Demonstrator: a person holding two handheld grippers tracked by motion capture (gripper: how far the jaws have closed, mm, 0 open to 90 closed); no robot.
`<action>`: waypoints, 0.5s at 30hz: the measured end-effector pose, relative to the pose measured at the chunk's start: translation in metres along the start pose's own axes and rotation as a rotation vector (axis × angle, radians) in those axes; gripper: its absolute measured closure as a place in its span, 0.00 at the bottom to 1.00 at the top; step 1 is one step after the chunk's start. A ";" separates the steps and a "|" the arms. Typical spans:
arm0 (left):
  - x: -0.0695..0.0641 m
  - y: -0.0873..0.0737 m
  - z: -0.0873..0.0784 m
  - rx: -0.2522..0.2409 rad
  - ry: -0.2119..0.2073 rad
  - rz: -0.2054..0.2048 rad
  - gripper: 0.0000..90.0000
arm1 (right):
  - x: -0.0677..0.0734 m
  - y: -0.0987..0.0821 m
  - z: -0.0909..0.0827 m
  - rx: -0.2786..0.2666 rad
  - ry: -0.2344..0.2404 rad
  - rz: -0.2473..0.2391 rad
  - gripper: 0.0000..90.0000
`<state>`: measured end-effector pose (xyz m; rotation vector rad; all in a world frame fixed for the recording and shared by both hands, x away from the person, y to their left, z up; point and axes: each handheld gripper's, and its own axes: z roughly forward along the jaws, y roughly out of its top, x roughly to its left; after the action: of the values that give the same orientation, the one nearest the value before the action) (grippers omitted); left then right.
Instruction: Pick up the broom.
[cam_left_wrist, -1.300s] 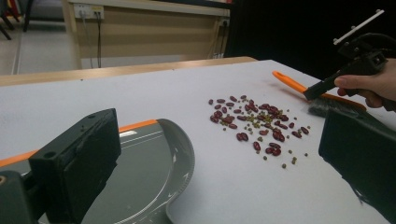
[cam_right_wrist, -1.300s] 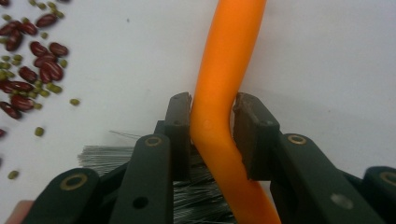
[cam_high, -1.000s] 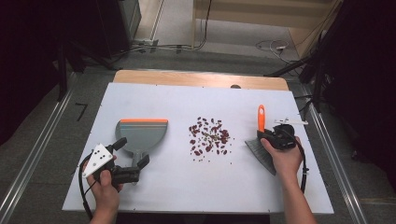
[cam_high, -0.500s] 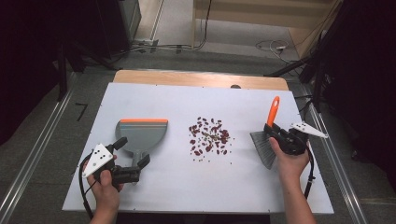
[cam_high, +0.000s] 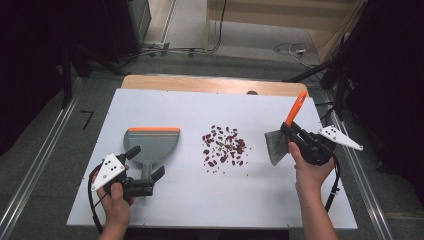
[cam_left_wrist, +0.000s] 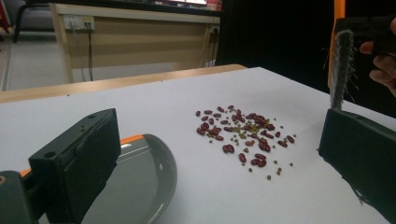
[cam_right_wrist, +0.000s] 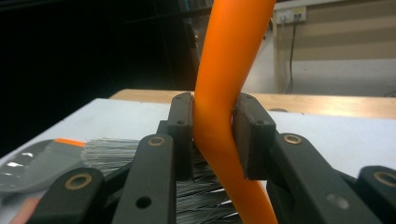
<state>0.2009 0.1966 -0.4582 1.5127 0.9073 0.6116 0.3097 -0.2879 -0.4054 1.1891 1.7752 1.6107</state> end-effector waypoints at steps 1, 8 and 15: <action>-0.001 0.000 0.001 0.002 -0.004 0.001 0.00 | 0.003 0.002 0.000 -0.006 0.007 0.001 0.77; -0.014 0.003 0.015 0.023 -0.059 0.000 0.00 | 0.028 0.008 0.002 -0.025 0.052 -0.022 0.76; -0.027 0.007 0.029 0.028 -0.110 -0.009 0.01 | 0.051 0.006 0.009 -0.018 0.093 -0.026 0.76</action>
<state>0.2107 0.1580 -0.4520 1.5516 0.8409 0.5064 0.2920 -0.2410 -0.3912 1.0945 1.8213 1.6893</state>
